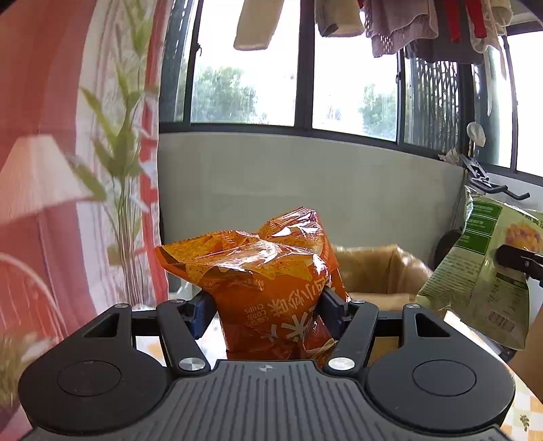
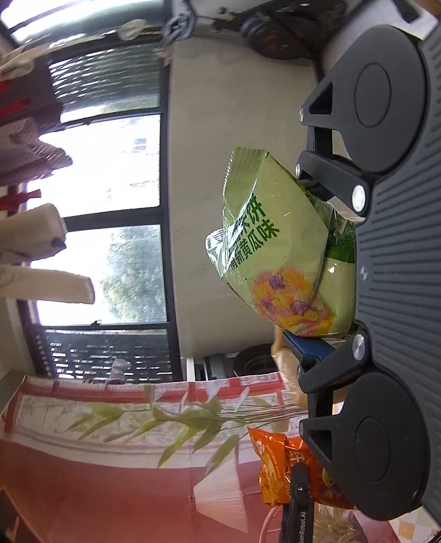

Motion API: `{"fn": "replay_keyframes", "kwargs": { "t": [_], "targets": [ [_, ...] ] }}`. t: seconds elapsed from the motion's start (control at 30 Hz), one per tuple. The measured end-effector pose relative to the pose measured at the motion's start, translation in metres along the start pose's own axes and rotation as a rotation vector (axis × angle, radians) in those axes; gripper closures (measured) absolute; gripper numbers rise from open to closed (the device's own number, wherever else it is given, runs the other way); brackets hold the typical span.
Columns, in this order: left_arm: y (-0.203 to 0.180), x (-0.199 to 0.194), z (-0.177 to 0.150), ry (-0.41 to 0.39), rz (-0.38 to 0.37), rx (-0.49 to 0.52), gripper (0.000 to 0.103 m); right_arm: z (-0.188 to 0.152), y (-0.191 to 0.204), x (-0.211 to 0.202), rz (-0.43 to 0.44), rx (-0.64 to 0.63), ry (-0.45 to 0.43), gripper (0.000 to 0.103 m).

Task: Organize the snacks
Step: 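Lift both held bags and carry them over the cardboard box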

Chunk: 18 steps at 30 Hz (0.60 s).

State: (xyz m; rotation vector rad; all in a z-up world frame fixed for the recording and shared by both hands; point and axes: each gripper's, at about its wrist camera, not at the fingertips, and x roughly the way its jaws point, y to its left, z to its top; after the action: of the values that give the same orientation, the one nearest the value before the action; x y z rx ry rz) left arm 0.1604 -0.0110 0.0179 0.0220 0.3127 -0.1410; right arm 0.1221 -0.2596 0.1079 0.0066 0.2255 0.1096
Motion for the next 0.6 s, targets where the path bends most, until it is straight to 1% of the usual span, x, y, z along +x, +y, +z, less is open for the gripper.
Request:
{"fn": "replay_keyframes", "kwargs": {
  "t": [0.23,0.37,0.6],
  "targets": [
    [-0.011,0.017,0.023,-0.024,-0.009,0.037,0.037,0.016,-0.002,0.028,0.013,-0.018,-0.005,0.028],
    [-0.014,0.029,0.030,-0.018,-0.019,0.028,0.037,0.017,-0.006,0.042,0.020,-0.004,0.018,0.028],
    [-0.016,0.050,0.039,-0.014,-0.033,0.028,0.037,0.025,-0.011,0.061,0.021,0.001,0.021,0.028]
  ]
}}
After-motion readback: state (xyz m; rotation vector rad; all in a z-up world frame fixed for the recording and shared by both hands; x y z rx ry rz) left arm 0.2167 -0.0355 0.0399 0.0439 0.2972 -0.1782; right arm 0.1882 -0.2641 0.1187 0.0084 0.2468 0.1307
